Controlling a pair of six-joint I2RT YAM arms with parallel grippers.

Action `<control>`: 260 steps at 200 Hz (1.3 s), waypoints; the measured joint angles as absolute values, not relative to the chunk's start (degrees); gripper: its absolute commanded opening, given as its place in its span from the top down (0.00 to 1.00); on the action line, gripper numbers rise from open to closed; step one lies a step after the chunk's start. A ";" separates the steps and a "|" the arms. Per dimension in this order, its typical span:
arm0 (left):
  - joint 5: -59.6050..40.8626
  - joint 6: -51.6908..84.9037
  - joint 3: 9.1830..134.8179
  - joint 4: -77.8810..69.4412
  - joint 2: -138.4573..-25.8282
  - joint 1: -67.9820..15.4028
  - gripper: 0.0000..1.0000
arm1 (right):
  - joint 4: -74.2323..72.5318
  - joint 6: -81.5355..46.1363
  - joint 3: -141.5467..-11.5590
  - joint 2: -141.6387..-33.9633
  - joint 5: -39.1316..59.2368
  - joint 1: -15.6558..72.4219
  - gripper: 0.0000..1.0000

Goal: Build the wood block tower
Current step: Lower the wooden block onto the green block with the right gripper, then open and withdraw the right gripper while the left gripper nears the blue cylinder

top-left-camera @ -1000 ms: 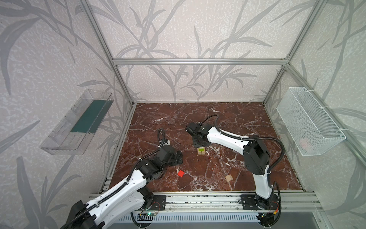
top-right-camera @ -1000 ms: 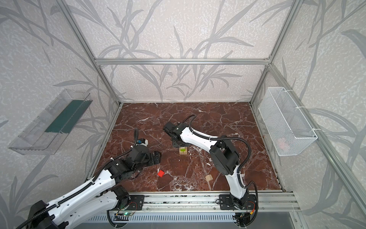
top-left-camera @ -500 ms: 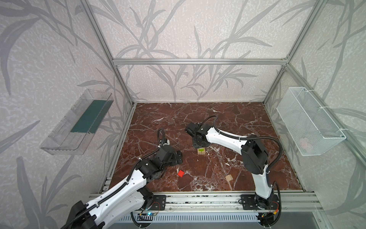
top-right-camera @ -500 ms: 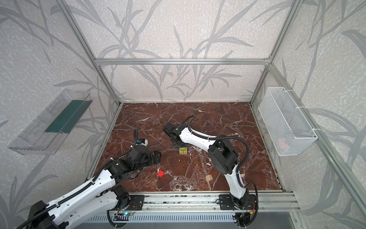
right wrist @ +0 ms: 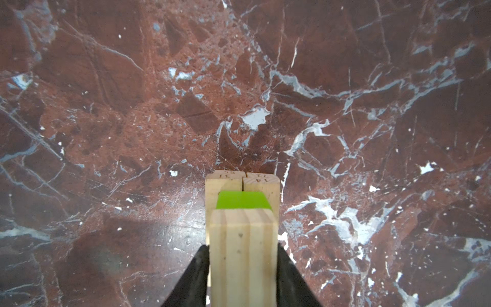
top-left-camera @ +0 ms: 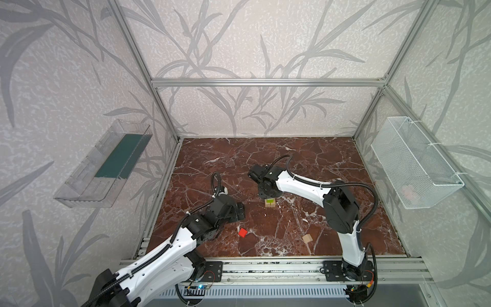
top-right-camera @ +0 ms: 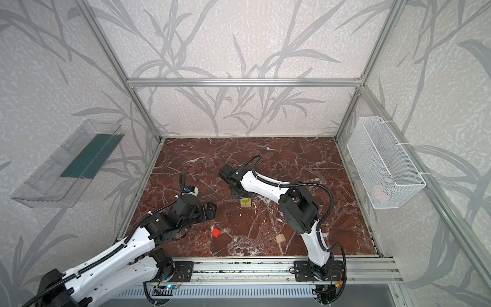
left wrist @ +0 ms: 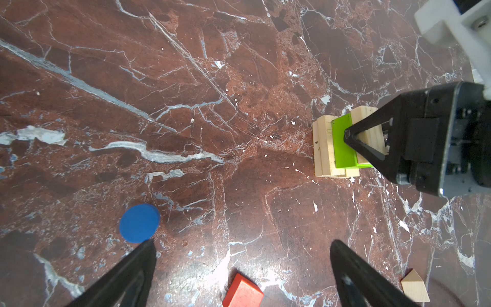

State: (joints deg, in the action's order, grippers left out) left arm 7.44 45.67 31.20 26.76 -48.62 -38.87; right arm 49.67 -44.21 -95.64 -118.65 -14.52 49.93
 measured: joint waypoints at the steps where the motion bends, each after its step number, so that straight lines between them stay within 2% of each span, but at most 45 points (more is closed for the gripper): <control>1: 7.44 45.67 31.20 26.76 -48.62 -38.87 0.00 | 49.67 -44.18 -95.64 -118.65 -14.52 49.93 0.54; 37: 7.40 45.63 31.22 26.79 -48.62 -38.81 0.00 | 49.82 -44.31 -95.64 -118.39 -14.39 49.93 0.43; 60: 7.42 45.43 31.24 27.27 -48.62 -38.57 0.00 | 49.67 -43.92 -95.42 -116.66 -14.09 49.93 0.32; 115: 8.38 43.46 34.00 33.23 -48.60 -38.04 0.00 | 44.71 -38.59 -86.50 -102.35 -13.08 49.91 0.13; 180: 9.56 43.86 36.64 42.09 -49.52 -36.32 0.00 | 29.36 -23.81 -62.11 -83.35 -7.88 49.91 0.00; 221: 8.51 46.96 36.49 42.89 -52.93 -34.06 0.05 | 14.81 -14.31 -45.21 -71.85 0.19 49.91 0.01; 260: 7.16 49.32 36.49 42.35 -58.06 -31.53 0.11 | 3.03 -7.11 -34.65 -67.11 6.87 49.91 0.01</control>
